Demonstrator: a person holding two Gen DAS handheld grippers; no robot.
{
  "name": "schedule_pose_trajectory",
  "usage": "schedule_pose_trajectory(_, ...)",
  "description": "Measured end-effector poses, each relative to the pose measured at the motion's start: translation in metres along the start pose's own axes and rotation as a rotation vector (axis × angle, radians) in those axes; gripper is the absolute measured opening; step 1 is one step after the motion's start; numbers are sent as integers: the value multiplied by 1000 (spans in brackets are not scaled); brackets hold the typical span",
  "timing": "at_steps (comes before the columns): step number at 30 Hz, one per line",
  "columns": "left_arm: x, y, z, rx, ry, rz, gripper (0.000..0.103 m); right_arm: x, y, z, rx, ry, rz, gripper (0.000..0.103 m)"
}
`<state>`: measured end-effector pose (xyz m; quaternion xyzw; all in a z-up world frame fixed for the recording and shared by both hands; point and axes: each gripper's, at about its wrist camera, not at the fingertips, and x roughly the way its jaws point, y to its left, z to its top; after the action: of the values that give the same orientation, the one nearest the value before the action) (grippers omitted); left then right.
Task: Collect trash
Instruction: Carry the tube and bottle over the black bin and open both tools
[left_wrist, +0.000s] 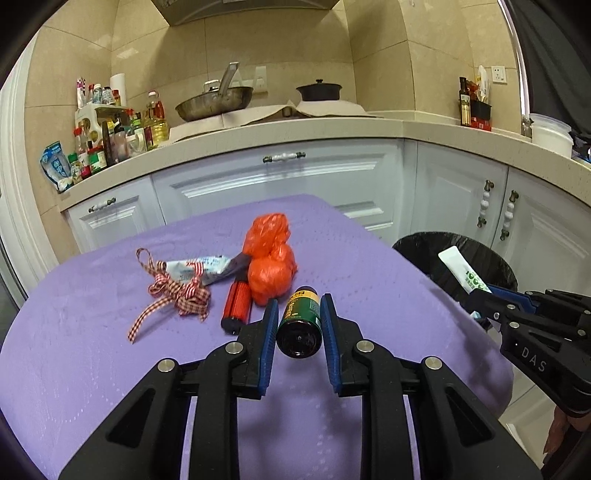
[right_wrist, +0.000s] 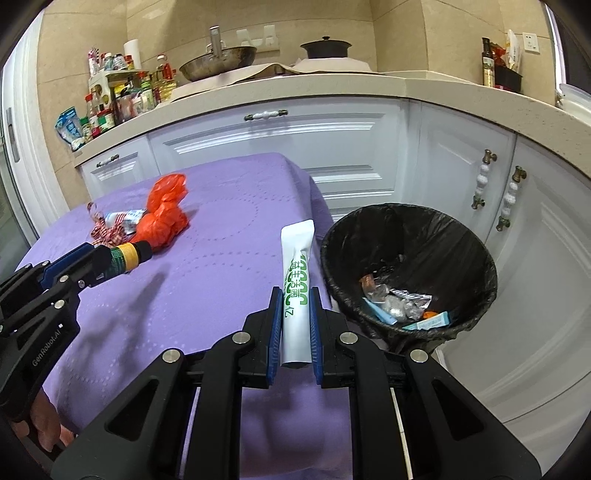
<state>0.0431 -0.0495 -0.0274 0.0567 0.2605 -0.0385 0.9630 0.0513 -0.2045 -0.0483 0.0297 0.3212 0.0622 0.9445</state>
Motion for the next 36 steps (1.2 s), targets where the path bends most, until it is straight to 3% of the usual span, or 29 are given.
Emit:
schedule_pose_trajectory(9,6,-11,20,-4,-42,-13,24,0,-19,12,14,-31,-40,14)
schedule_pose_trajectory(23,22,-75,70,46,-146,-113,24,3,-90,48,81,-114,-174,14)
schedule_pose_trajectory(36,66,-127,85,81,-116,-143,24,36,-143,56,134,-98,-227,14)
